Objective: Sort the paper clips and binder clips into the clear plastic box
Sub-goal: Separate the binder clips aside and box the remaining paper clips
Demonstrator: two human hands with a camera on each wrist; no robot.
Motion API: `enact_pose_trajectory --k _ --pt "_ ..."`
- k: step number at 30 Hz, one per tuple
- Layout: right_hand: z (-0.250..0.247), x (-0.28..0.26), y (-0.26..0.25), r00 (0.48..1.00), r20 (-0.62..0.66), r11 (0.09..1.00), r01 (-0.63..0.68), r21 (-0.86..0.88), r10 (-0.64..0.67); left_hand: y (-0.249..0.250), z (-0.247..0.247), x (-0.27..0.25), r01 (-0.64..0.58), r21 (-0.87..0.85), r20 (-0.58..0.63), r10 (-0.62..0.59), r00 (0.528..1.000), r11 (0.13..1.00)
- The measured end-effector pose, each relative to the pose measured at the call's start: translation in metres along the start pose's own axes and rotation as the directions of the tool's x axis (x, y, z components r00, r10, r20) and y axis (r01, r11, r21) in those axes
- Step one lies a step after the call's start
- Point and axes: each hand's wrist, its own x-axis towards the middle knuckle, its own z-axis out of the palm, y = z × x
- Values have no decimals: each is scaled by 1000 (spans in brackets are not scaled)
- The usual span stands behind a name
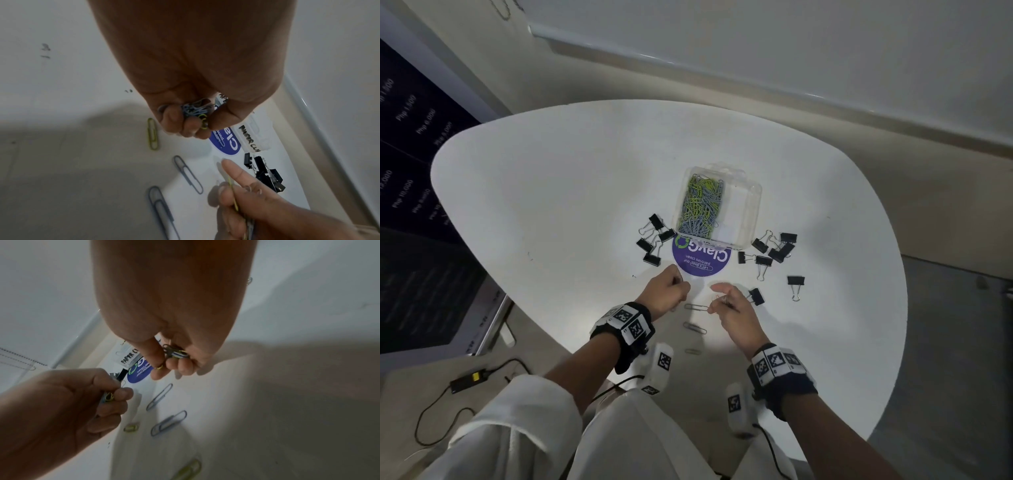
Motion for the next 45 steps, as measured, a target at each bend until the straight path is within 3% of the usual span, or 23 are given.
enact_pose_trajectory --k 8,13,18,20,23,28,35,38,42,45 --pt "4 -2 -14 993 12 985 -119 125 118 -8 -4 -7 -27 -21 -36 27 999 999" --pt "11 -3 -4 993 11 968 115 -223 -115 -8 -8 -12 -44 -97 -20 42 999 994" --pt "18 3 1 943 103 784 320 -532 -315 -10 -10 -15 -42 -85 -18 40 999 996" --pt "19 3 1 939 106 743 324 -585 -326 -12 -11 -17 -69 -27 -29 68 997 997" --pt "20 2 1 938 128 704 328 -630 -323 -20 -13 -16 -155 223 -19 163 986 962" --pt "18 -3 -1 954 102 833 297 -467 -283 -29 -19 -14 -356 528 133 340 931 771" --pt "10 -5 8 977 113 925 207 -320 -179 -38 -17 -8 -406 671 224 352 909 621" --pt "9 -6 7 983 126 950 161 -269 -131 -43 -19 -5 -386 658 209 335 919 647" --pt "11 -8 1 996 62 995 -56 -84 62 -45 -16 -6 -354 557 144 332 932 752" --pt "9 -10 -8 994 56 995 -88 -37 90 -44 -12 -6 -359 473 69 373 925 804"
